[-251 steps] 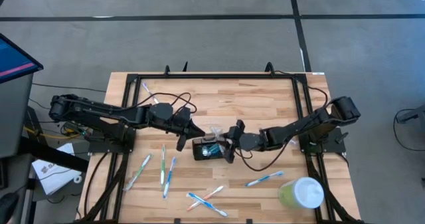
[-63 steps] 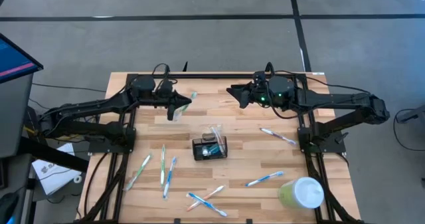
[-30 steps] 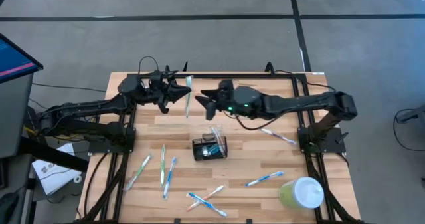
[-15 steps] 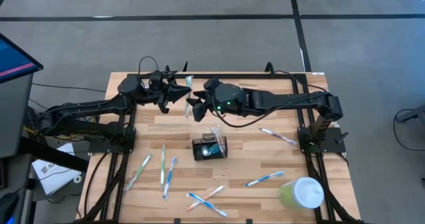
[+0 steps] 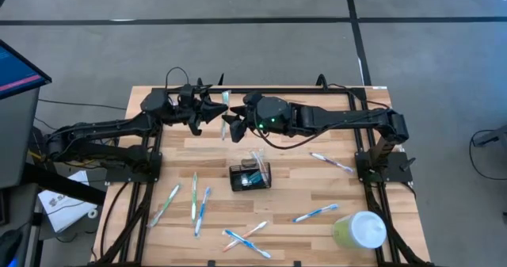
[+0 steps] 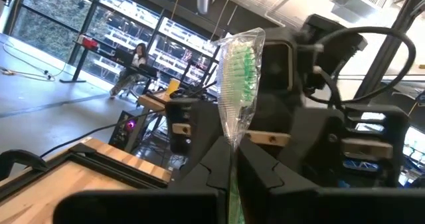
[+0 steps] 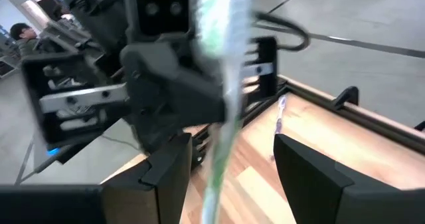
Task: Pick & Place toothbrushing station
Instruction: Put the top right green toothbrush into the bottom right section of the mesh organizer
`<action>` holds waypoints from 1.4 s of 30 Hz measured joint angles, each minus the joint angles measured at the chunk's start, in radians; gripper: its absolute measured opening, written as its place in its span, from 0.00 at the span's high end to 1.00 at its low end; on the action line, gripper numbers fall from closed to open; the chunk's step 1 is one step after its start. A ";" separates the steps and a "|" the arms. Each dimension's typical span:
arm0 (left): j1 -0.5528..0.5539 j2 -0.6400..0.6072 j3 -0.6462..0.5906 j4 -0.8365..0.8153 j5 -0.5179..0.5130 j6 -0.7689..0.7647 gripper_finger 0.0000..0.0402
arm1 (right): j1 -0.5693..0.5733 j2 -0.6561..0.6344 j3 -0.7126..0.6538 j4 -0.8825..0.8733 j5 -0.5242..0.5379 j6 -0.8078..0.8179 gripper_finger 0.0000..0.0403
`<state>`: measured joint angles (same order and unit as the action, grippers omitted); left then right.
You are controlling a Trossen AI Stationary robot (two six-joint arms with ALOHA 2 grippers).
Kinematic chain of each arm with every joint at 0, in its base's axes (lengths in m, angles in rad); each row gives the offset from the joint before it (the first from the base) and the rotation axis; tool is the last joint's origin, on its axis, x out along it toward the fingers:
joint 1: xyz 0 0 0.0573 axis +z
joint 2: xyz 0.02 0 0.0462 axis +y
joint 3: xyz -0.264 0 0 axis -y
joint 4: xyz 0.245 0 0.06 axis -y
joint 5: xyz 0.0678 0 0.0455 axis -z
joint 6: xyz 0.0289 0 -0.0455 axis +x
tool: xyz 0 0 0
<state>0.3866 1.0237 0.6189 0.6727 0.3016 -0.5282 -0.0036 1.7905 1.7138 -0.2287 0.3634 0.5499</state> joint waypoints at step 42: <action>-0.021 0.033 0.001 0.006 0.005 -0.001 0.99 | -0.044 0.000 -0.002 -0.031 -0.103 0.037 0.66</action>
<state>0.3655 1.0569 0.6197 0.6792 0.3071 -0.5289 -0.0472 1.7905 1.7119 -0.2592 0.2604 0.5873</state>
